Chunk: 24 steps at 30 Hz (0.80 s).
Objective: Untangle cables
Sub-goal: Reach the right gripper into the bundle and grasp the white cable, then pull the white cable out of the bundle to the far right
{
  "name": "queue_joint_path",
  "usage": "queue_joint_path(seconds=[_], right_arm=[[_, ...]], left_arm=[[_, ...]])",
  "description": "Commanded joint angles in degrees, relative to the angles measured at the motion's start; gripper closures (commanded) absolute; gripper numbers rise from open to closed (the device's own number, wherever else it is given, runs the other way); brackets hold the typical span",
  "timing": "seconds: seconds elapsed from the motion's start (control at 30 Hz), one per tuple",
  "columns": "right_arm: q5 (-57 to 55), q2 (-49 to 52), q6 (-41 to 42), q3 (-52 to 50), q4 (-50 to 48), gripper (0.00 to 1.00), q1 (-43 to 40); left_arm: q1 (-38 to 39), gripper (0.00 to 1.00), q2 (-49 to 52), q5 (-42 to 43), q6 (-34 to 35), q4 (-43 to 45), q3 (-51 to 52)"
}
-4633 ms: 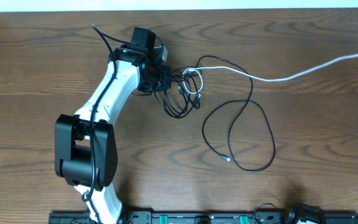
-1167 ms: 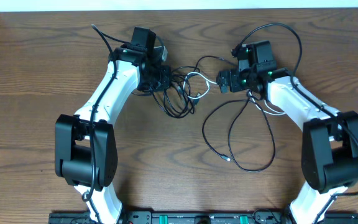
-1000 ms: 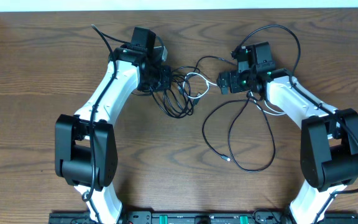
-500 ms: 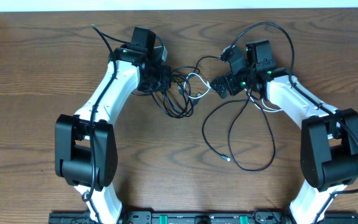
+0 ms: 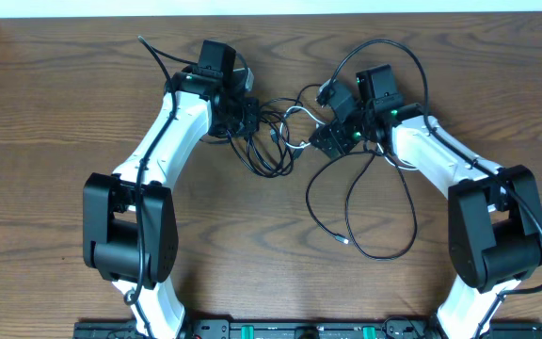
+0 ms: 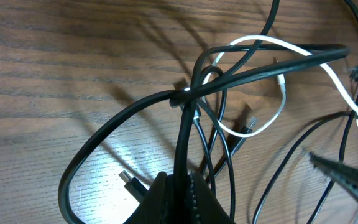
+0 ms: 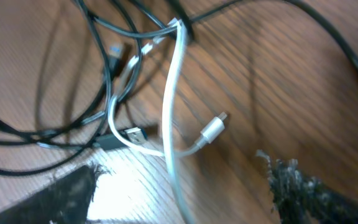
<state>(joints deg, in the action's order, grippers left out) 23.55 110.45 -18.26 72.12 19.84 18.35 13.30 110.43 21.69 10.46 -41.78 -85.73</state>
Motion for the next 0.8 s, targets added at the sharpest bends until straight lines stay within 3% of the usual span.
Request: queue_joint_path(seconds=[0.0, 0.03, 0.07, 0.23, 0.47, 0.77], right_arm=[[-1.4, -0.94, -2.14, 0.31, 0.02, 0.69, 0.44], [-2.84, -0.94, -2.14, 0.31, -0.02, 0.94, 0.44], [-3.87, -0.98, -1.86, 0.33, -0.11, 0.99, 0.39], [0.7, -5.66, 1.99, 1.2, -0.13, 0.99, -0.42], [2.45, -22.51, 1.92, 1.4, -0.48, 0.99, -2.16], [-10.82, -37.46, 1.95, 1.38, 3.78, 0.99, -6.73]], left_arm=[[0.02, 0.92, 0.81, -0.5, -0.92, 0.07, 0.46], [0.02, 0.92, 0.81, -0.5, -0.92, 0.04, 0.46], [0.02, 0.92, 0.81, -0.52, -0.94, 0.04, 0.46], [0.02, 0.92, 0.81, -0.5, -0.94, 0.04, 0.46], [0.02, 0.92, 0.81, -0.52, -0.94, -0.63, 0.46], [0.02, 0.92, 0.81, -0.52, -0.94, -0.72, 0.46]])
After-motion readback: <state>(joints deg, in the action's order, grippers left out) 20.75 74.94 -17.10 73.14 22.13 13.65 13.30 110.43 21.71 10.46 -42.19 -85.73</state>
